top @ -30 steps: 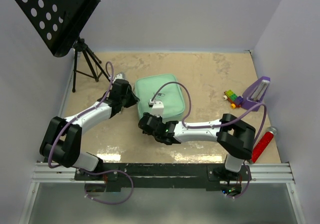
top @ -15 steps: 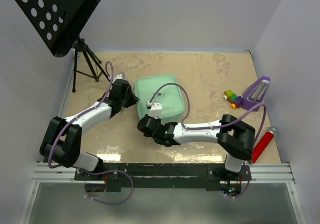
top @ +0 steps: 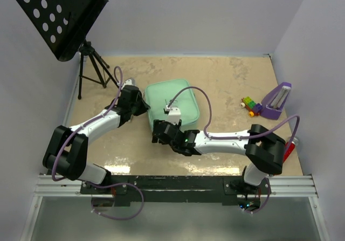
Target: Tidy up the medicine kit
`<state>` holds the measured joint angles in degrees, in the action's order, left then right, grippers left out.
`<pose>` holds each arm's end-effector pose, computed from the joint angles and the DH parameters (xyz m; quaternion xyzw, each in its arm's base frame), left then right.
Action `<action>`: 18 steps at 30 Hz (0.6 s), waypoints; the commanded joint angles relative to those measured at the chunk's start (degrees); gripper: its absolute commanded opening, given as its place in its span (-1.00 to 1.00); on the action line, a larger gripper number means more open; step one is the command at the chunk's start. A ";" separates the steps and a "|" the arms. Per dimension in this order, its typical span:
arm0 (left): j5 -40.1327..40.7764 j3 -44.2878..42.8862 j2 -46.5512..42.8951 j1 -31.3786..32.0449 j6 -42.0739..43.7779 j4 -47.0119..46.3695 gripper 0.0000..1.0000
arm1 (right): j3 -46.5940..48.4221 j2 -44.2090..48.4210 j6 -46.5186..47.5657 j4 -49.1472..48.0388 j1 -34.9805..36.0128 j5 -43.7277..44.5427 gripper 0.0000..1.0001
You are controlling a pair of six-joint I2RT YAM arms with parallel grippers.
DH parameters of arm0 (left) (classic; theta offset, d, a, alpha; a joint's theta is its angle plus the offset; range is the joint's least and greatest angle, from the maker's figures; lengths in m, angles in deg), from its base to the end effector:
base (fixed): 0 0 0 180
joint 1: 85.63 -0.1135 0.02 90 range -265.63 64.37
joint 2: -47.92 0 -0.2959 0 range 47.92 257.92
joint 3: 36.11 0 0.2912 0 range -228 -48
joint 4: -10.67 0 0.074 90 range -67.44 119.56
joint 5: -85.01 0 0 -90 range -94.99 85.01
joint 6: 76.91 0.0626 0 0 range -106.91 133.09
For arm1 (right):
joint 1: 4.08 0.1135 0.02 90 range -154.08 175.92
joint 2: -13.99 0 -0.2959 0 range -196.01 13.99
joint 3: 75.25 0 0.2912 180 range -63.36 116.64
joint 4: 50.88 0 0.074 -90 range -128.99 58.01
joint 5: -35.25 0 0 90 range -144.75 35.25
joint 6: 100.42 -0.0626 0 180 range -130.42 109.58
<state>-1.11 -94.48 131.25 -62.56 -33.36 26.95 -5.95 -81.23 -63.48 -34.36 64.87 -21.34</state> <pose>0.3257 -0.1341 0.1946 -0.1981 0.8886 -0.2099 0.3565 0.1766 0.3628 0.1957 -0.0064 0.8841 0.2103 0.4173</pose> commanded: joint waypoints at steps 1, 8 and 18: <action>-0.01 0.42 -0.71 0.22 1.54 3.62 -1.00 | -0.63 2.32 -0.56 -3.39 -0.04 -0.80 0.49; -0.10 0.34 -0.63 0.22 1.63 3.79 -1.00 | 2.62 -0.49 0.94 -3.04 -0.13 -0.98 0.40; -0.01 0.25 -0.71 0.22 1.90 3.97 -1.00 | 7.01 -4.09 -1.96 0.74 -1.27 0.87 0.05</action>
<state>-1.11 -94.48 131.25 -62.56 -33.23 26.97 -2.54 -84.82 -63.76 -34.36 64.35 -22.71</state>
